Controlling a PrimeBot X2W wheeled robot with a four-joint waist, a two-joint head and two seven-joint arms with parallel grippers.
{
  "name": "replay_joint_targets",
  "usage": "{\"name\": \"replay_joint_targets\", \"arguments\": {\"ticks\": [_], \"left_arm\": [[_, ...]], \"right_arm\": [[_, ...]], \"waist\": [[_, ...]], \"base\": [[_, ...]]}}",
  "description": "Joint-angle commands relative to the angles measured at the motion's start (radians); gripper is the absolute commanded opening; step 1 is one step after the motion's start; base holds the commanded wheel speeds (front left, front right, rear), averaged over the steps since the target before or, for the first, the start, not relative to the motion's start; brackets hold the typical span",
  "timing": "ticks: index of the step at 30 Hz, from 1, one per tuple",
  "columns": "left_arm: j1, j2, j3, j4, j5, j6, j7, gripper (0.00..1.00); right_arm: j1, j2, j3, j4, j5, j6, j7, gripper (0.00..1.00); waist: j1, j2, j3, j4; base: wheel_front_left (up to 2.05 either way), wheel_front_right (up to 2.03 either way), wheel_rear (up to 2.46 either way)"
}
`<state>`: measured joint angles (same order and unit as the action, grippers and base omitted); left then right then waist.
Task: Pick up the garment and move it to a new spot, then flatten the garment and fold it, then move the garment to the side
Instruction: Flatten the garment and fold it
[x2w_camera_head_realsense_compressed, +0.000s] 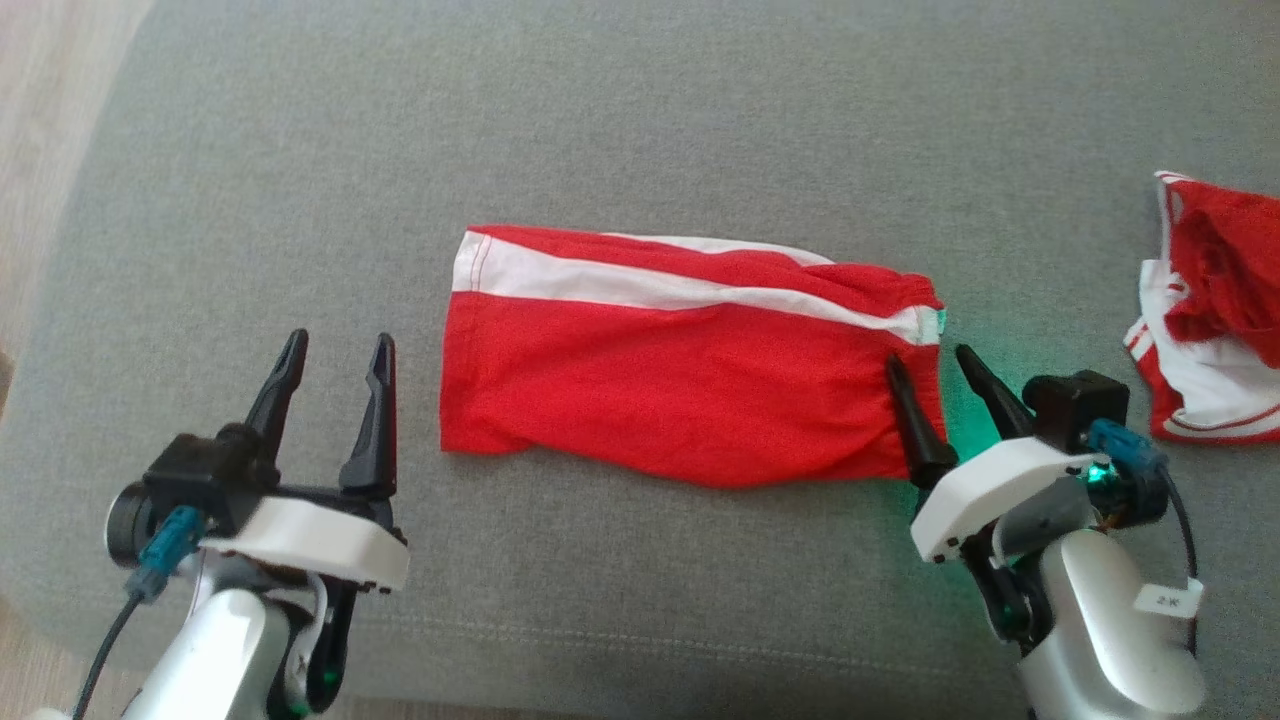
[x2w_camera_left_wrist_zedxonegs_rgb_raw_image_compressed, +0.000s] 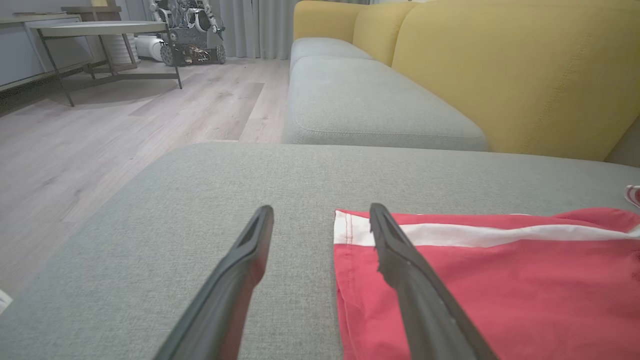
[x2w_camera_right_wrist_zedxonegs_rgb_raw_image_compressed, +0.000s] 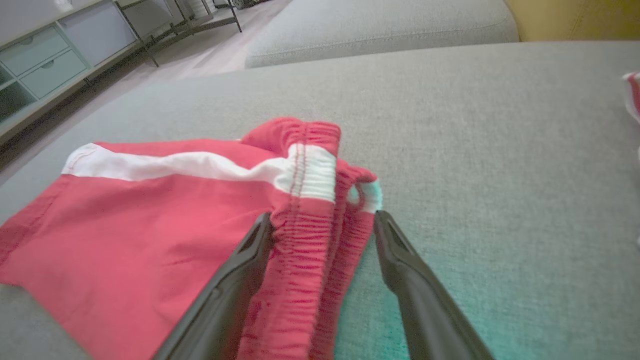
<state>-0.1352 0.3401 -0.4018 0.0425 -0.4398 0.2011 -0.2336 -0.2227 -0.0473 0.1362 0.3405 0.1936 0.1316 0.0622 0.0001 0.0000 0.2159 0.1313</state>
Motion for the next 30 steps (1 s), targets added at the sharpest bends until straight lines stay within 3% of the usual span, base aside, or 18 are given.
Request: {"name": "replay_joint_targets", "arguments": {"ticks": [1, 11, 12, 14, 22, 30], "left_arm": [[-0.059, 0.015, 0.041, -0.021, 0.007, -0.004, -0.012, 1.0], [-0.092, -0.003, 0.044, 0.008, 0.013, -0.024, -0.023, 1.0], [-0.092, -0.004, 0.045, 0.009, 0.013, -0.025, -0.024, 1.0], [-0.092, -0.005, 0.048, 0.011, 0.014, -0.026, -0.025, 1.0], [-0.083, -0.002, 0.063, 0.015, 0.016, -0.023, -0.026, 1.0], [-0.073, 0.002, 0.074, 0.005, 0.021, -0.014, -0.027, 1.0]], "right_arm": [[-0.04, -0.003, 0.0, 0.012, 0.008, -0.001, -0.019, 1.0], [-0.141, -0.003, 0.051, 0.274, 0.111, -0.001, 0.037, 1.0], [-0.143, -0.003, 0.056, 0.285, 0.128, -0.001, 0.043, 0.55], [-0.147, -0.003, 0.062, 0.293, 0.138, -0.001, 0.038, 0.0], [-0.125, -0.006, 0.026, 0.285, 0.14, -0.001, 0.042, 0.0], [-0.075, -0.085, -0.039, 0.191, 0.118, -0.001, 0.106, 0.0]], "waist": [[-0.0001, 0.0, 0.016, 0.012], [-0.0001, 0.0, 0.056, 0.02], [-0.0001, 0.0, 0.056, 0.019], [-0.0001, 0.0, 0.056, 0.014], [-0.0001, 0.0, 0.04, -0.015], [-0.0001, 0.0, 0.022, -0.032]], "base": [[0.0, 0.0, 0.0], [0.0, 0.0, 0.0], [0.0, 0.0, 0.0], [0.0, 0.0, 0.0], [0.0, 0.0, 0.0], [0.0, 0.0, 0.0]]}}
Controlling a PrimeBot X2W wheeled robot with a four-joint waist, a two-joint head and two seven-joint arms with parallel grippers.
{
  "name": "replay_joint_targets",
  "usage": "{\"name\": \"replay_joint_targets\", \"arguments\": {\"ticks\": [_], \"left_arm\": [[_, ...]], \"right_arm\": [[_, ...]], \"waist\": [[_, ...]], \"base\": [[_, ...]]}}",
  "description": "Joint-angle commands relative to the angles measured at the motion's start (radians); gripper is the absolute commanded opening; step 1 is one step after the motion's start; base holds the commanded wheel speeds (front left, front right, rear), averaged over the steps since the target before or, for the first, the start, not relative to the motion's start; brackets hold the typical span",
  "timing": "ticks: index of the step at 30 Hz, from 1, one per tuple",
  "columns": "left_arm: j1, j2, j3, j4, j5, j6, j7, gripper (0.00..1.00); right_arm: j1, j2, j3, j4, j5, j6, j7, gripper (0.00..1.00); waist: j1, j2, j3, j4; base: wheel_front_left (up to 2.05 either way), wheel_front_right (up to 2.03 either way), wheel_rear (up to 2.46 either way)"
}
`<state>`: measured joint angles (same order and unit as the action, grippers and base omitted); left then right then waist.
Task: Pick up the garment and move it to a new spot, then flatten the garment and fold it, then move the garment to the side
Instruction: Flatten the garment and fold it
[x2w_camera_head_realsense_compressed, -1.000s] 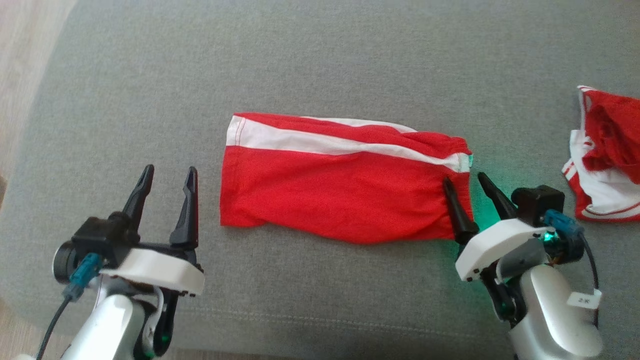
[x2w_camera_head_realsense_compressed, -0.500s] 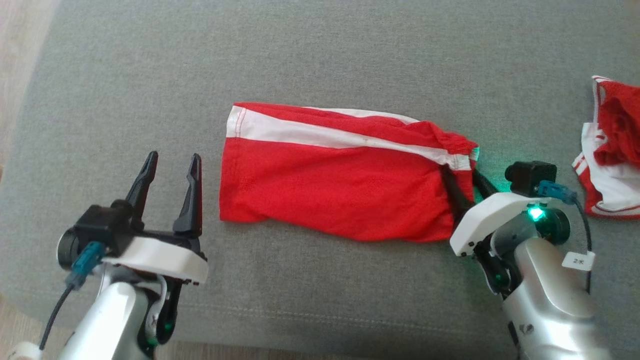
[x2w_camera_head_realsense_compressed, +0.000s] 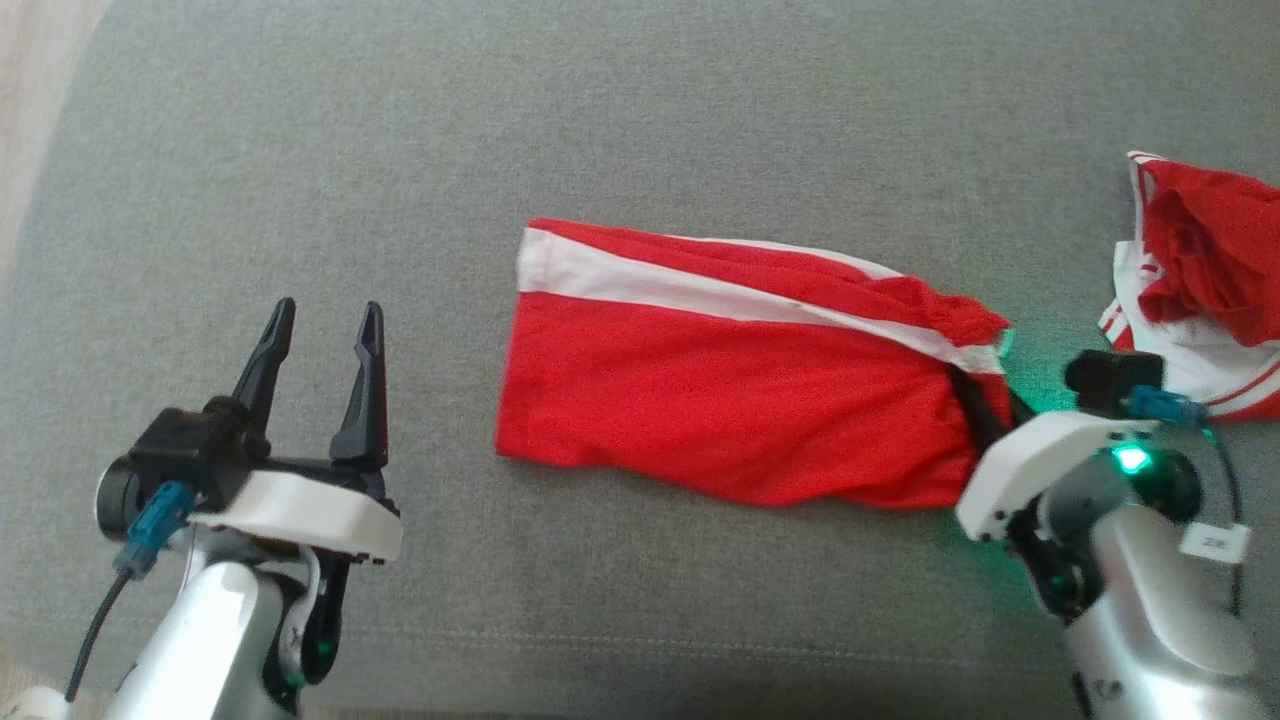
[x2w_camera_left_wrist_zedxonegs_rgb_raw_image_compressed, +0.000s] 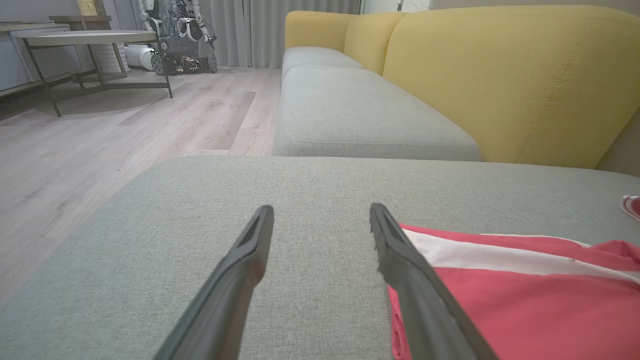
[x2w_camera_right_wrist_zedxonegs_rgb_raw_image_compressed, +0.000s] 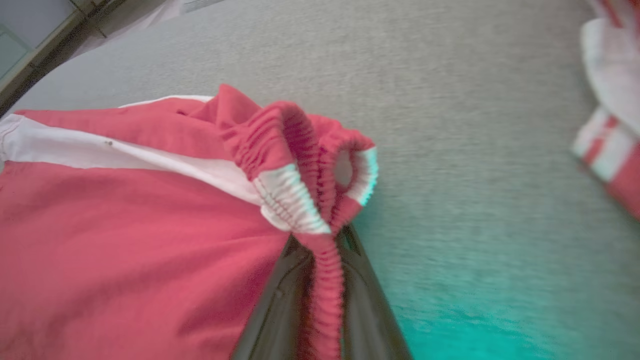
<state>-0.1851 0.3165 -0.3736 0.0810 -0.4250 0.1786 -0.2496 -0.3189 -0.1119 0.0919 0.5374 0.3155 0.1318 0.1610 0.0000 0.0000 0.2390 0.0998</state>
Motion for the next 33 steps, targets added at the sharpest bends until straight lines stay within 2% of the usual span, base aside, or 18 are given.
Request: {"name": "replay_joint_targets", "arguments": {"ticks": [1, 7, 11, 15, 20, 24, 29, 33], "left_arm": [[-0.022, 0.024, 0.046, -0.034, 0.006, 0.01, -0.011, 1.0], [-0.012, 0.023, 0.05, -0.035, 0.004, 0.016, -0.011, 1.0], [-0.007, 0.023, 0.049, -0.035, 0.004, 0.019, -0.012, 1.0], [-0.009, 0.019, 0.042, -0.032, 0.003, 0.02, -0.009, 1.0], [-0.021, 0.014, 0.031, -0.031, 0.003, 0.018, -0.007, 1.0], [-0.031, 0.007, 0.024, -0.024, 0.001, 0.014, -0.007, 1.0], [-0.046, -0.005, 0.012, -0.012, -0.001, 0.006, -0.008, 1.0], [-0.054, -0.014, 0.005, -0.001, -0.001, -0.002, -0.009, 1.0]], "right_arm": [[0.026, -0.029, -0.002, -0.022, 0.0, -0.001, 0.02, 0.0], [0.033, -0.049, -0.004, -0.151, 0.143, -0.001, 0.178, 0.0], [0.025, -0.047, -0.002, -0.269, 0.295, -0.001, 0.365, 0.0], [0.005, -0.01, -0.021, -0.384, 0.454, -0.001, 0.539, 0.0], [-0.046, 0.049, -0.015, -0.422, 0.573, -0.001, 0.634, 0.0], [-0.092, 0.061, 0.053, -0.341, 0.689, -0.001, 0.594, 0.0], [-0.164, 0.061, 0.231, -0.164, 0.843, -0.001, 0.438, 0.0], [-0.233, 0.061, 0.359, -0.031, 0.883, -0.001, 0.306, 0.0]], "waist": [[0.0, 0.0, -0.003, -0.003], [0.0, 0.0, -0.015, -0.016], [0.0, 0.0, -0.03, -0.019], [0.0, 0.0, -0.04, -0.005], [0.0, 0.0, -0.04, 0.029], [0.0, 0.0, -0.037, 0.071], [0.0, 0.0, -0.029, 0.135], [0.0, 0.0, -0.023, 0.175]], "base": [[0.0, 0.0, 0.0], [0.0, 0.0, 0.0], [0.0, 0.0, 0.0], [0.0, 0.0, 0.0], [0.0, 0.0, 0.0], [0.0, 0.0, 0.0], [0.0, 0.0, 0.0], [0.0, 0.0, 0.0]]}}
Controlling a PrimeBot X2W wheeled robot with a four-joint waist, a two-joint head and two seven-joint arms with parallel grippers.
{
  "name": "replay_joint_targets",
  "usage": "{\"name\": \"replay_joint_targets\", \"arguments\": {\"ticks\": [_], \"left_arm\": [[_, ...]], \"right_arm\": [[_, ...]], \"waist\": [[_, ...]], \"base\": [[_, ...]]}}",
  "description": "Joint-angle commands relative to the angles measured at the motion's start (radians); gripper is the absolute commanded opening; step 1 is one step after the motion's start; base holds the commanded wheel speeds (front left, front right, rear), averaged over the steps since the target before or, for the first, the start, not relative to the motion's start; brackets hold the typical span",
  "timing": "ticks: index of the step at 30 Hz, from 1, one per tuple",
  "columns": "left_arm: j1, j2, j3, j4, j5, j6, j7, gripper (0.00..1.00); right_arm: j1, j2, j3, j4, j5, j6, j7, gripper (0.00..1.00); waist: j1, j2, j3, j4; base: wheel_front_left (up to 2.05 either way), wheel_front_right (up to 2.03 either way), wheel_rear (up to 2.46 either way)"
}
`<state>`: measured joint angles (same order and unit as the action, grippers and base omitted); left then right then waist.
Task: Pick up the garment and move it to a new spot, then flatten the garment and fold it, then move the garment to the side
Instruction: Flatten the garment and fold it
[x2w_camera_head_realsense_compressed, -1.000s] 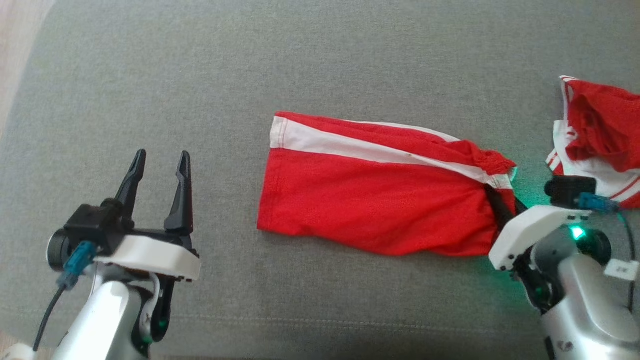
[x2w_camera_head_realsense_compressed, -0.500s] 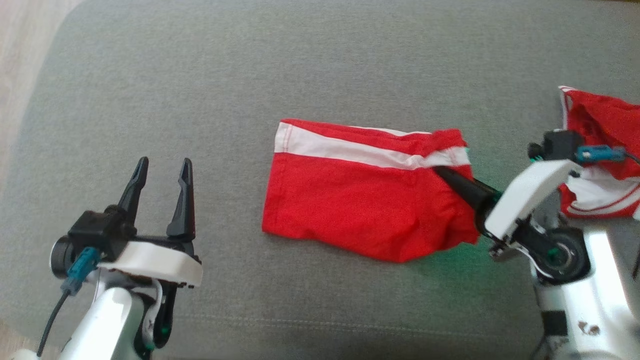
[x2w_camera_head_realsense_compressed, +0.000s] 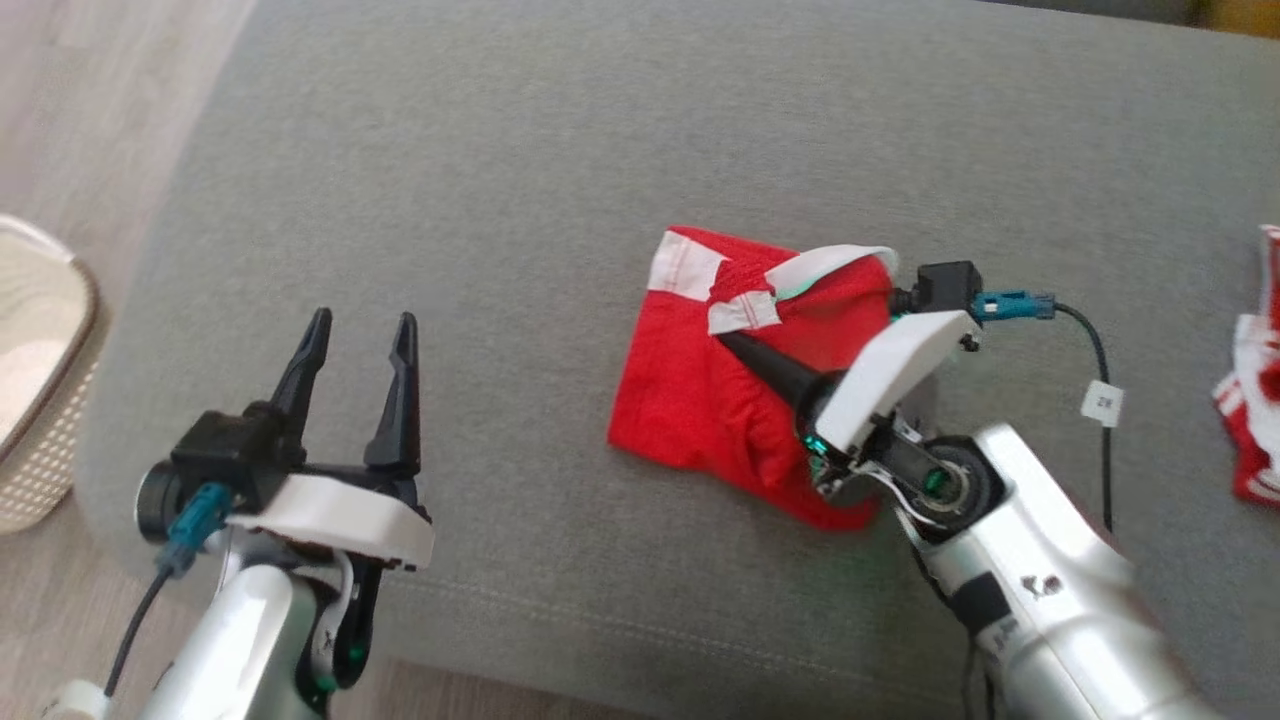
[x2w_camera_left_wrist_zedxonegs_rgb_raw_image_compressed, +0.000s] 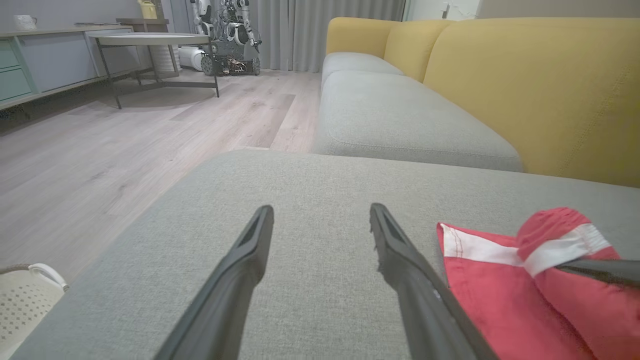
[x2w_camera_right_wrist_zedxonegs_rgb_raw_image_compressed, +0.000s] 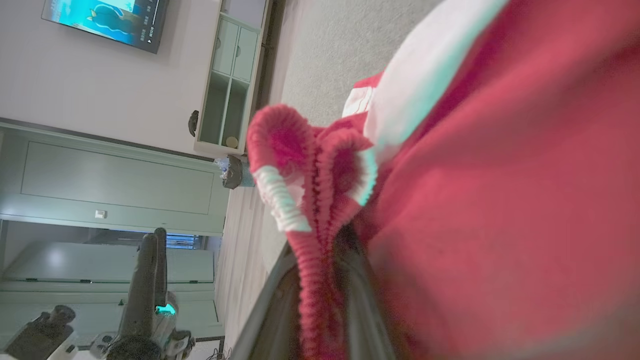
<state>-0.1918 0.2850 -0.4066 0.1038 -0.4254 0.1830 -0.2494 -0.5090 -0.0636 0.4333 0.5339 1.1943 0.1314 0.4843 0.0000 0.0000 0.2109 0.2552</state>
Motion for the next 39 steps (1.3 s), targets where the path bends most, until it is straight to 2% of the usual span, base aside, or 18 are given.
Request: {"name": "replay_joint_targets", "arguments": {"ticks": [1, 7, 8, 9, 14, 19, 22, 28, 34, 39], "left_arm": [[-0.049, 0.015, 0.037, -0.022, -0.001, -0.008, -0.01, 1.0], [-0.052, 0.007, 0.035, -0.012, 0.002, -0.014, -0.011, 1.0], [-0.052, 0.007, 0.035, -0.011, 0.003, -0.015, -0.011, 1.0], [-0.051, 0.006, 0.036, -0.009, 0.004, -0.015, -0.011, 1.0], [-0.049, 0.008, 0.042, -0.009, 0.008, -0.017, -0.012, 1.0], [-0.046, 0.012, 0.047, -0.01, 0.011, -0.015, -0.012, 1.0], [-0.041, 0.016, 0.051, -0.013, 0.012, -0.011, -0.012, 1.0], [-0.025, 0.031, 0.059, -0.02, 0.011, -0.003, -0.01, 1.0], [0.003, 0.052, 0.073, -0.045, 0.008, 0.018, 0.001, 1.0], [0.019, 0.066, 0.085, -0.06, 0.001, 0.029, 0.009, 1.0]], "right_arm": [[-0.059, 0.013, 0.041, 0.003, 0.01, -0.001, -0.049, 0.0], [-0.123, 0.013, 0.13, 0.109, 0.062, -0.001, -0.172, 0.01], [-0.135, 0.013, 0.145, 0.126, 0.064, -0.001, -0.199, 0.36], [-0.144, 0.013, 0.161, 0.137, 0.074, -0.001, -0.216, 1.0], [-0.179, 0.013, 0.228, 0.138, 0.093, -0.001, -0.335, 1.0], [-0.207, 0.011, 0.282, 0.123, 0.019, -0.001, -0.449, 1.0], [-0.201, -0.011, 0.278, 0.089, -0.008, -0.001, -0.516, 1.0], [-0.119, -0.116, 0.215, 0.024, -0.045, -0.001, -0.623, 1.0], [0.028, -0.22, 0.085, -0.053, -0.133, -0.001, -0.703, 1.0], [0.106, -0.222, -0.016, -0.122, -0.241, -0.001, -0.705, 1.0]], "waist": [[0.0, 0.0, 0.006, 0.027], [0.0, 0.0, 0.013, 0.045], [0.0, 0.0, 0.013, 0.045], [0.0, 0.0, 0.014, 0.045], [0.0, 0.0, 0.014, 0.026], [0.0, 0.0, 0.006, -0.012], [0.0, 0.0, -0.006, -0.037], [0.0, 0.0, -0.03, -0.091], [0.0, 0.0, -0.049, -0.147], [0.0, 0.0, -0.06, -0.173]], "base": [[0.0, 0.0, 0.0], [0.0, 0.0, 0.0], [0.0, 0.0, 0.0], [0.0, 0.0, 0.0], [0.0, 0.0, 0.0], [0.0, 0.0, 0.0], [0.0, 0.0, 0.0], [0.0, 0.0, 0.0], [0.0, 0.0, 0.0], [0.0, 0.0, 0.0]]}}
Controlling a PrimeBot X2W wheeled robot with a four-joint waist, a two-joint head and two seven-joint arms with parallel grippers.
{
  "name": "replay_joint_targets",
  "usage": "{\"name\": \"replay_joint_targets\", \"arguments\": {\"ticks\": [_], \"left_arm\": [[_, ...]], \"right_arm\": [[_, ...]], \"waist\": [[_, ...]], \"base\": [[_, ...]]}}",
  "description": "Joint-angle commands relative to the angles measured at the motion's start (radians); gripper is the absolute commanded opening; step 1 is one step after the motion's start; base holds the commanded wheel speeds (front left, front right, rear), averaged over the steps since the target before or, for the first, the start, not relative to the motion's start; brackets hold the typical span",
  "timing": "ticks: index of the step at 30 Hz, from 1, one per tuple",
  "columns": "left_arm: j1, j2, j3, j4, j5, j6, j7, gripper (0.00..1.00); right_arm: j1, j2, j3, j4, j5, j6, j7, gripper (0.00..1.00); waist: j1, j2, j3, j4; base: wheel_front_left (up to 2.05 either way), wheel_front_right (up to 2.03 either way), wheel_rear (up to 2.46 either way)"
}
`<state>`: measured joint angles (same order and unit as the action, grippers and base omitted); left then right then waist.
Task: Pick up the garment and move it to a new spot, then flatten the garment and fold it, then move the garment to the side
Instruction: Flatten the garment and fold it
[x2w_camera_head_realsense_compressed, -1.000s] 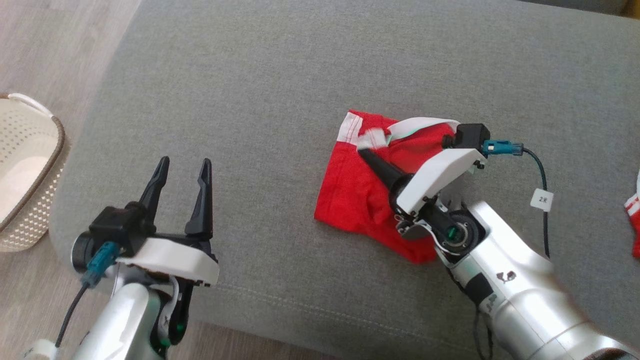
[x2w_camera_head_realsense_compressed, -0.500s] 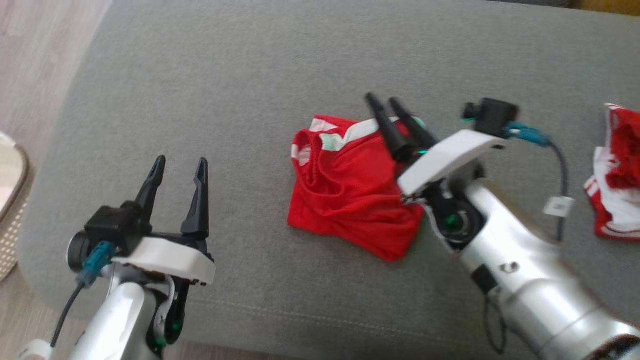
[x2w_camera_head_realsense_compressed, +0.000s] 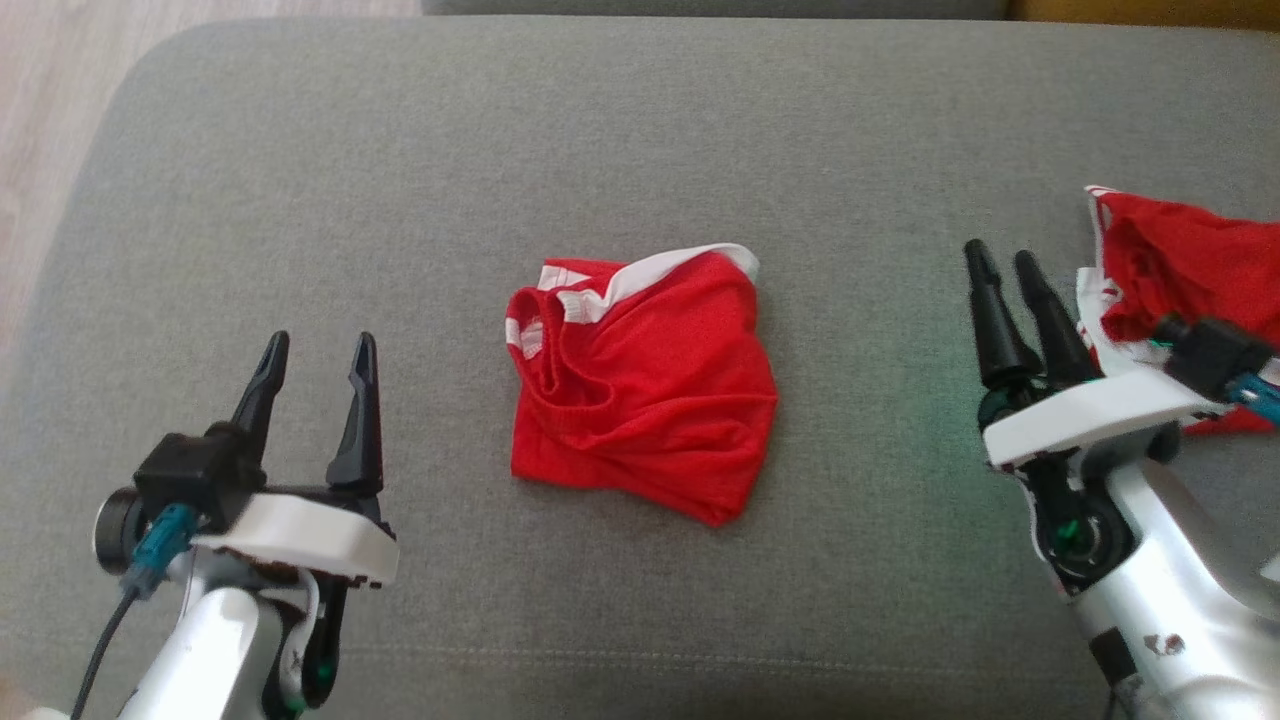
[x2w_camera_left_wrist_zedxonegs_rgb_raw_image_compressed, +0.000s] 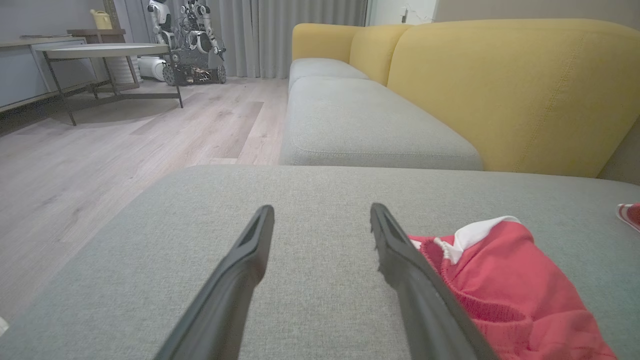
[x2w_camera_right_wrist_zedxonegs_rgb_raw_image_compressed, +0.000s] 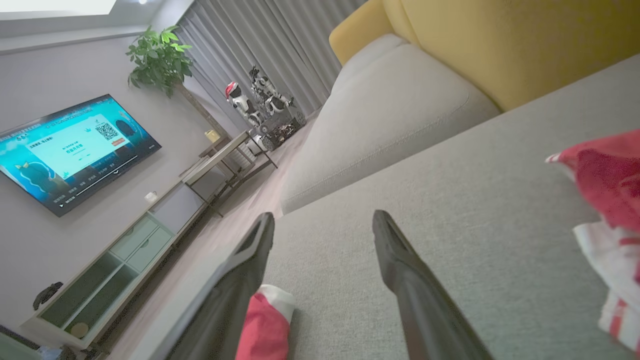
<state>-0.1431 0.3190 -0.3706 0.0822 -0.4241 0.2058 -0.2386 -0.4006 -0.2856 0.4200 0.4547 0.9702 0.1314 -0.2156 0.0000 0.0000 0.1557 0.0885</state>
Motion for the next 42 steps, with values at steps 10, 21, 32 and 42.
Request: {"name": "replay_joint_targets", "arguments": {"ticks": [10, 21, 32, 42], "left_arm": [[-0.015, 0.045, 0.051, -0.063, -0.001, 0.022, 0.011, 1.0], [0.002, 0.056, 0.053, -0.072, -0.006, 0.032, 0.013, 1.0], [0.026, 0.062, 0.037, -0.049, -0.019, 0.016, 0.013, 1.0], [0.027, 0.064, 0.03, -0.046, -0.025, 0.017, 0.013, 1.0]], "right_arm": [[0.097, 0.062, -0.187, -0.2, -0.249, -0.001, 0.095, 1.0], [0.249, 0.147, -0.405, -0.499, -0.738, -0.001, 0.217, 1.0], [0.382, 0.203, -0.412, -0.615, -0.816, -0.001, 0.288, 1.0], [0.387, 0.214, -0.414, -0.623, -0.825, -0.001, 0.31, 1.0]], "waist": [[0.0, 0.0, -0.015, -0.023], [0.0, 0.0, -0.033, -0.032], [0.0, 0.0, -0.064, -0.036], [0.0, 0.0, -0.061, -0.035]], "base": [[0.0, 0.0, 0.0], [0.0, 0.0, 0.0], [0.0, 0.0, 0.0], [0.0, 0.0, 0.0]]}}
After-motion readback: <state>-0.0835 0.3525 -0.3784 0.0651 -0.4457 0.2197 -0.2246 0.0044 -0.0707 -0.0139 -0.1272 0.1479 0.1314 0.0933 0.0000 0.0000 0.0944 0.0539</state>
